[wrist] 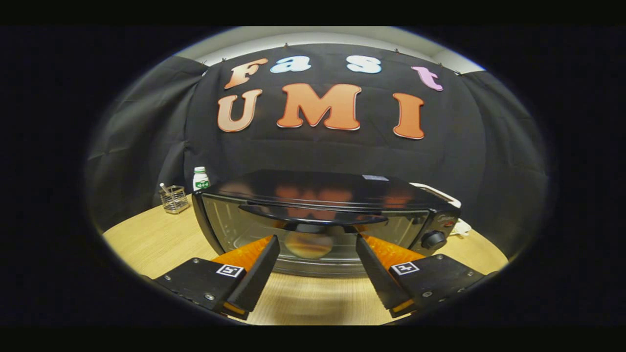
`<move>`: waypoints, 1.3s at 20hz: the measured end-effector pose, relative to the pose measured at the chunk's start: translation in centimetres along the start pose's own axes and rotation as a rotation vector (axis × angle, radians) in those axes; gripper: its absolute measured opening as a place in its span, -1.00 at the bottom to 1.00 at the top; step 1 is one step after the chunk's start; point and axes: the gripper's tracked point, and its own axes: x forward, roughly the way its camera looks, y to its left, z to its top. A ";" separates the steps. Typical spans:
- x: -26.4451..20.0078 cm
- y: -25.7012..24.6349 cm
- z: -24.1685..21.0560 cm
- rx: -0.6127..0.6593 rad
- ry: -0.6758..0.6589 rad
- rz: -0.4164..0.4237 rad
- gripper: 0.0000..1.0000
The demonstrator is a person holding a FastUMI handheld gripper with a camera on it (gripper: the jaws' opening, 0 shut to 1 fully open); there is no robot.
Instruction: Open the toaster oven, put the food inside, and close the toaster oven door.
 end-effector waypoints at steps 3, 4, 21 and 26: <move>-2.6 -0.6 2.1 -0.015 -0.060 0.000 0.88; -3.5 -0.8 2.8 -0.018 -0.078 0.007 0.88; -18.9 -5.4 16.5 -0.030 -0.406 0.014 0.86; -21.7 -6.0 19.4 -0.035 -0.478 0.023 0.87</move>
